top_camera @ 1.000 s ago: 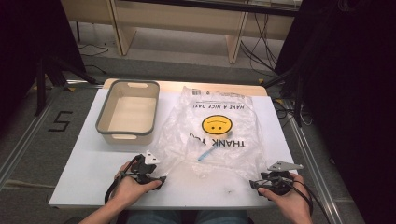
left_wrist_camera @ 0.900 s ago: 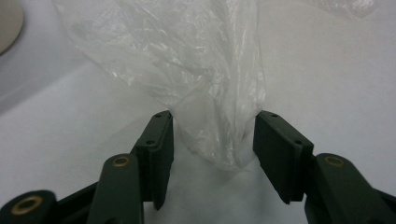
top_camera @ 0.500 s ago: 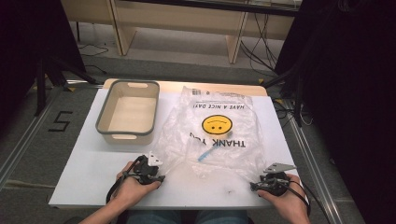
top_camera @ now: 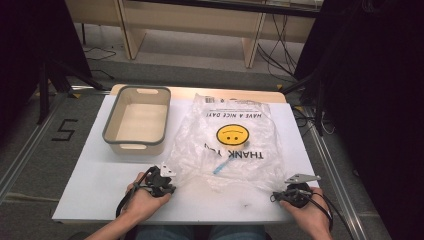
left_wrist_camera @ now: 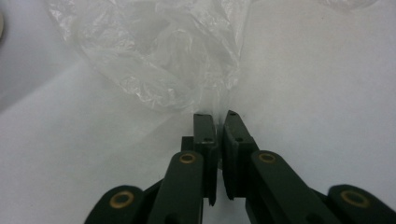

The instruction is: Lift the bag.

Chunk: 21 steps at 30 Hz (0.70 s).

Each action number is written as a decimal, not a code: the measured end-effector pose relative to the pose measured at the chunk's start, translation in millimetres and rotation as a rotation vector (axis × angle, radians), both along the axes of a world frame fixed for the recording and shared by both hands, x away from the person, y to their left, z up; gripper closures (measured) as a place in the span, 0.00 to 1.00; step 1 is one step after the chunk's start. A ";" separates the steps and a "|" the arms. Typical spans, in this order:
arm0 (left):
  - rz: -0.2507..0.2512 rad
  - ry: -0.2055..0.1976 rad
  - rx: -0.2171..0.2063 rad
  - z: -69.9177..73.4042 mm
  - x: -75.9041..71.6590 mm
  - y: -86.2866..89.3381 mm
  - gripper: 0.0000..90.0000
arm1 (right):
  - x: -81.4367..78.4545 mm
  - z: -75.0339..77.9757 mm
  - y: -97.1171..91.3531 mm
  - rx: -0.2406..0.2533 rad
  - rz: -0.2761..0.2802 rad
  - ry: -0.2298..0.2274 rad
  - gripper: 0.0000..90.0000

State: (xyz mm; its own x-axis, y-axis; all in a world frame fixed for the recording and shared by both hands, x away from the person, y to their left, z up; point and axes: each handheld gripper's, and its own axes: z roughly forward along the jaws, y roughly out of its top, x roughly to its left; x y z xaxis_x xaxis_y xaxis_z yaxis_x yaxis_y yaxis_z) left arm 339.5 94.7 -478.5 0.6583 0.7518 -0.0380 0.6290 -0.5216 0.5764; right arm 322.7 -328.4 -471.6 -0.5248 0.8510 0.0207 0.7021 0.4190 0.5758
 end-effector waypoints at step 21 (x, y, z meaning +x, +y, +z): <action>-0.030 -0.194 -0.131 22.6 -1.3 6.9 0.99 | 0.3 18.6 -4.9 0.053 -0.068 -0.147 1.00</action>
